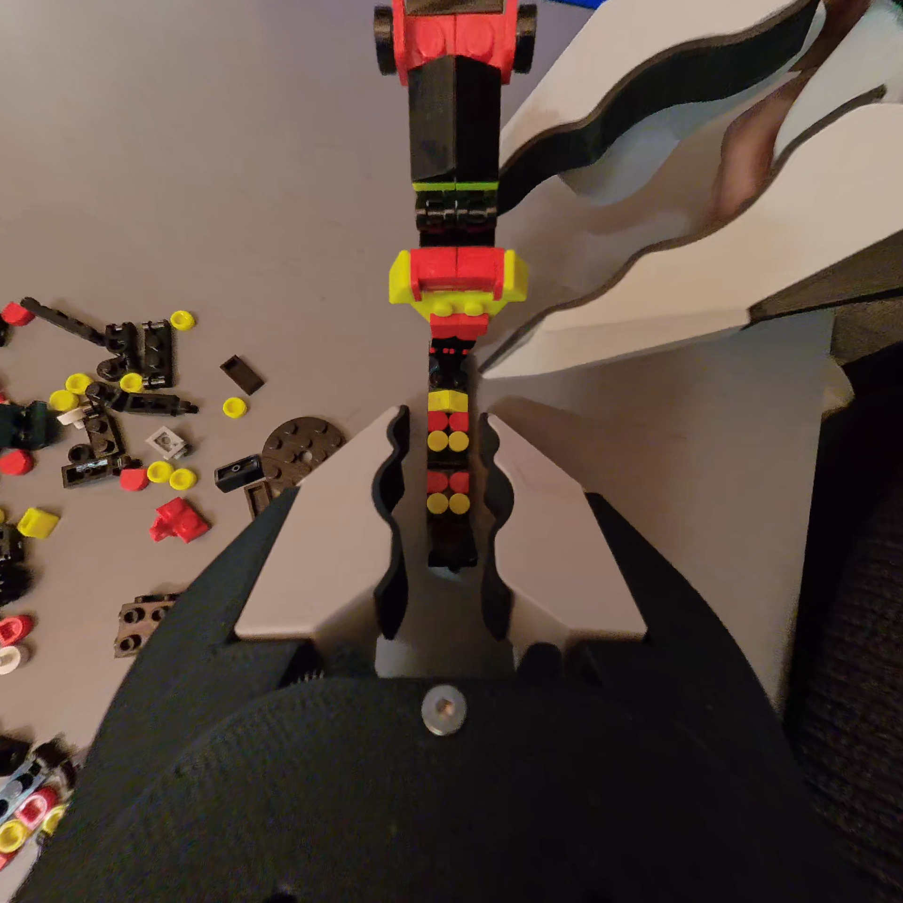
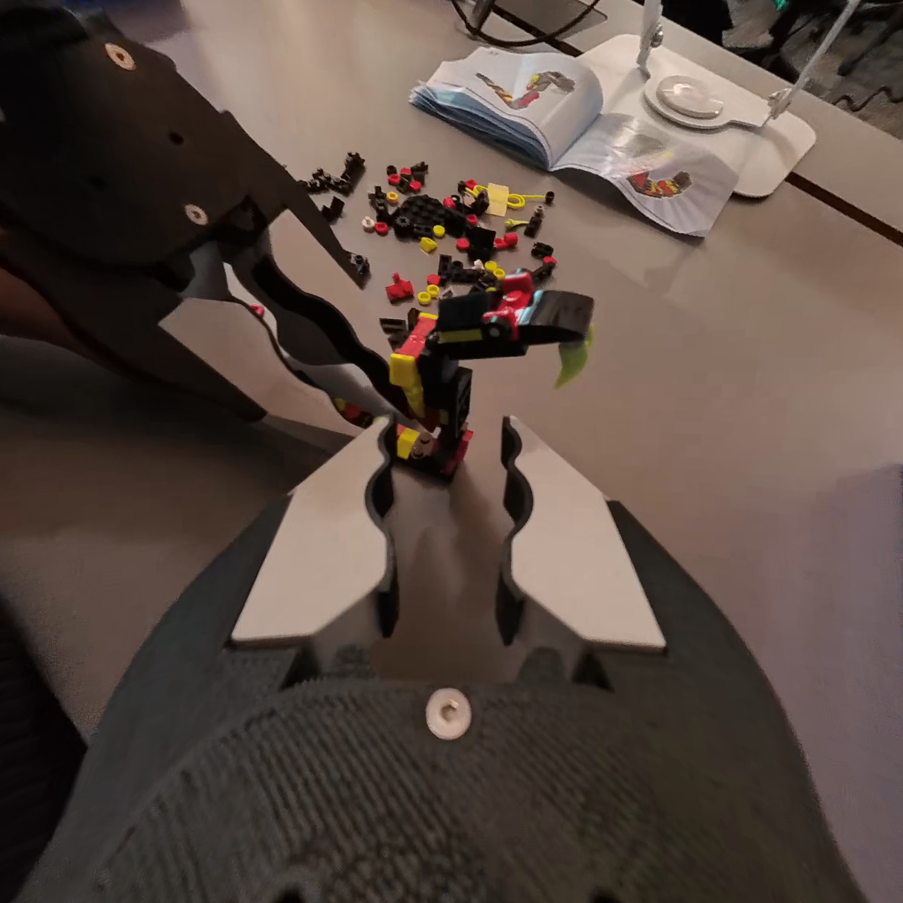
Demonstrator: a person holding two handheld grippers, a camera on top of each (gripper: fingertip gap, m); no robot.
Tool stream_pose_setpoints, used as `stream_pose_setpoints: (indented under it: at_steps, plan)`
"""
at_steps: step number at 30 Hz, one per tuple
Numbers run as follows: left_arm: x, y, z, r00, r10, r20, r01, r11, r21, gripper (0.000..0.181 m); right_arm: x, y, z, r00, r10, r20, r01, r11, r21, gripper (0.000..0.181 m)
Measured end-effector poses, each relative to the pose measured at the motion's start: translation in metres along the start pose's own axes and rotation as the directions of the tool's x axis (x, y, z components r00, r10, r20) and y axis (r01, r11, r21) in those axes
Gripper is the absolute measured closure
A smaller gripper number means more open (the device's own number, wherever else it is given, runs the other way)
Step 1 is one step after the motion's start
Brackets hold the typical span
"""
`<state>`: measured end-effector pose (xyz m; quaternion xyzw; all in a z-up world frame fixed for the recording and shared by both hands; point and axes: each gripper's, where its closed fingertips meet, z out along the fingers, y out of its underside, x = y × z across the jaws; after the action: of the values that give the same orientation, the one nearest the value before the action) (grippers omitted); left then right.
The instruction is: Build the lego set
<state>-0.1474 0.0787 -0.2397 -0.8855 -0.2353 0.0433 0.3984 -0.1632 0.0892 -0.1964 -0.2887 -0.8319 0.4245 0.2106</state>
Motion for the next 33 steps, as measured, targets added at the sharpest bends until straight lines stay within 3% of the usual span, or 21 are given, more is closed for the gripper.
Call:
stream_pose_setpoints:
  at_steps: [6,15,33]
  plan:
    - [0.0013,0.0022,0.0021,1.0,0.01,0.0,-0.01,1.0,-0.019,0.166,0.0017,0.0027,0.0059,1.0,-0.014,-0.008,0.014,1.0,-0.026,0.149]
    - [0.0009,0.0025,0.0024,1.0,0.006,0.002,-0.006,1.0,-0.021,0.166,-0.0021,0.0036,0.0077,0.999,0.017,0.028,-0.016,0.999,-0.032,0.163]
    - [-0.0003,0.0028,0.0028,1.0,-0.017,-0.002,0.016,1.0,-0.022,0.166,0.0014,0.002,0.0064,0.954,0.273,0.124,-0.275,0.961,0.001,0.165]
